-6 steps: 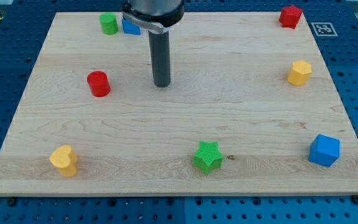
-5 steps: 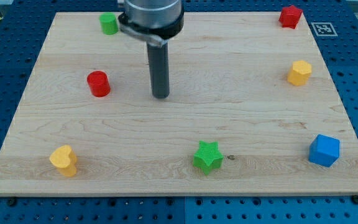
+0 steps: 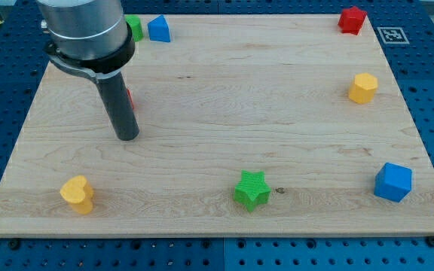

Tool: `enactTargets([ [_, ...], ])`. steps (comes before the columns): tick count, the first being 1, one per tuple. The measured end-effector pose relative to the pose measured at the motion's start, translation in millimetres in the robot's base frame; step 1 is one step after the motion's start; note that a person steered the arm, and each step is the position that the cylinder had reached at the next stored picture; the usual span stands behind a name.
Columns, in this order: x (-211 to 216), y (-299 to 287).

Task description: Touch the bottom right of red circle

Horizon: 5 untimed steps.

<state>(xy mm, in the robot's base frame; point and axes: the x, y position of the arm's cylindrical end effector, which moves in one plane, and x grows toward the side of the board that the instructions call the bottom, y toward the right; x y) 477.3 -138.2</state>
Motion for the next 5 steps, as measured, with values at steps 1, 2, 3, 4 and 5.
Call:
enactTargets([
  [1, -7.1, 0.0],
  [2, -7.1, 0.0],
  [3, -9.6, 0.0],
  [4, -10.3, 0.0],
  [5, -10.3, -0.8],
])
